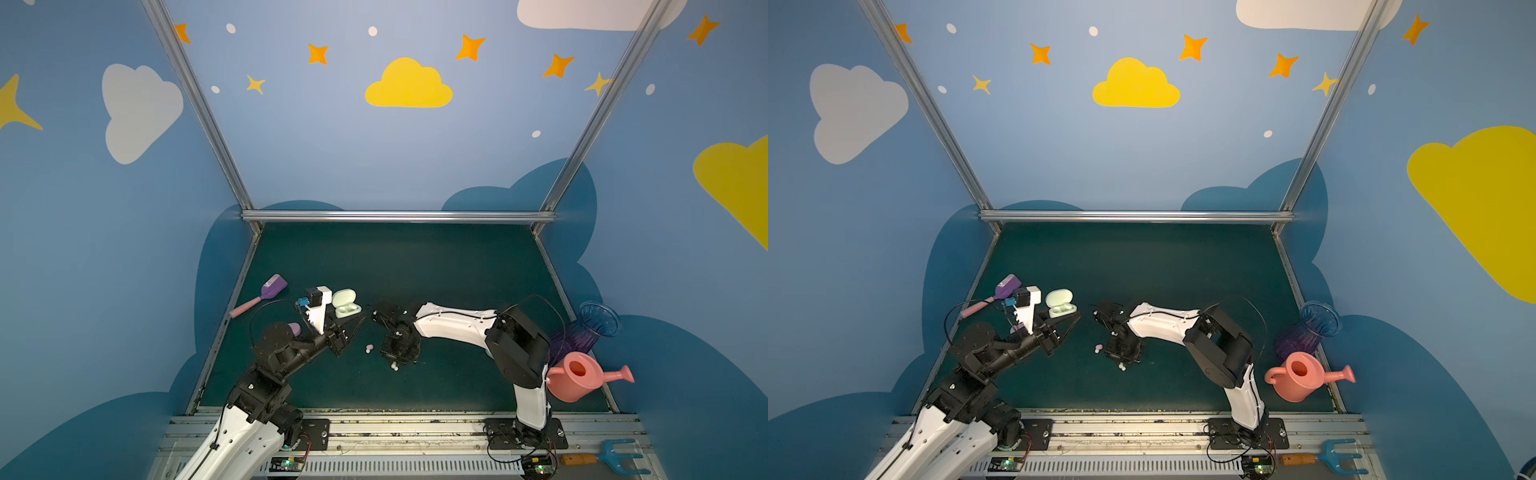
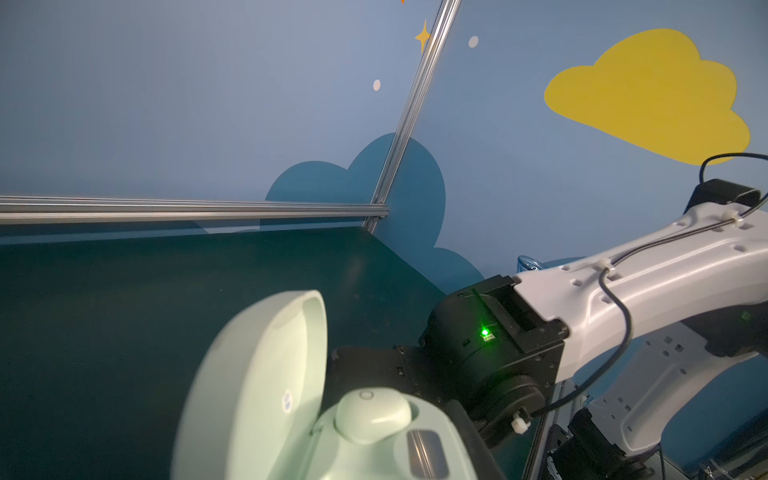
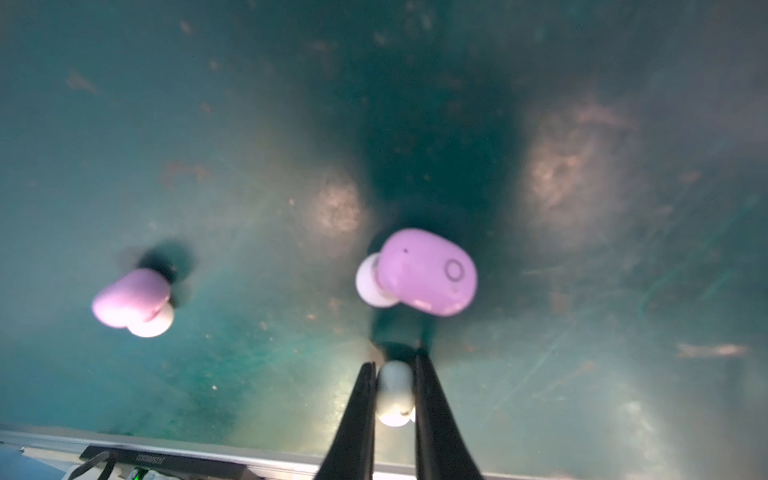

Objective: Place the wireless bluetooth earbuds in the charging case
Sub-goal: 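Lower the right gripper over the second white earbud and close on it, then lift the white earbud with the right gripper toward the case in the left gripper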

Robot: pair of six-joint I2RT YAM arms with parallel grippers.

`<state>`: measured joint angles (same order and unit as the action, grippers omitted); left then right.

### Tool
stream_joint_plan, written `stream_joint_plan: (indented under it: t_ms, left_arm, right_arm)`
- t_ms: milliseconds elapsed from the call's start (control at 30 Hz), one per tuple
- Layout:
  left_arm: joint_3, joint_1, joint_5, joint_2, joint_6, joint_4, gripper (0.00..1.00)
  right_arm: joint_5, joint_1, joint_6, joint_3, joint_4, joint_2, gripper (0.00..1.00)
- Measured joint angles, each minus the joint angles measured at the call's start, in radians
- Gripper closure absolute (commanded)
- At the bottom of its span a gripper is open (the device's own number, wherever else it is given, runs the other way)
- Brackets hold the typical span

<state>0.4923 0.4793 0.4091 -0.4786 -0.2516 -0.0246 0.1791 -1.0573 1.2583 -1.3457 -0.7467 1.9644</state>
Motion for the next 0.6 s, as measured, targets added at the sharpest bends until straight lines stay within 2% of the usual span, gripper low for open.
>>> stream_joint_plan:
  t_ms: [267, 600]
  left_arm:
    - [0.000, 0.000, 0.021, -0.042, -0.002, -0.002, 0.89]
    - [-0.016, 0.005, 0.077, -0.109, -0.024, -0.072, 0.87]
  right_arm:
    - [-0.021, 0.014, -0.011, 0.063, 0.022, -0.129, 0.88]
    - [-0.077, 0.079, -0.096, 0.183, 0.051, -0.407, 0.89]
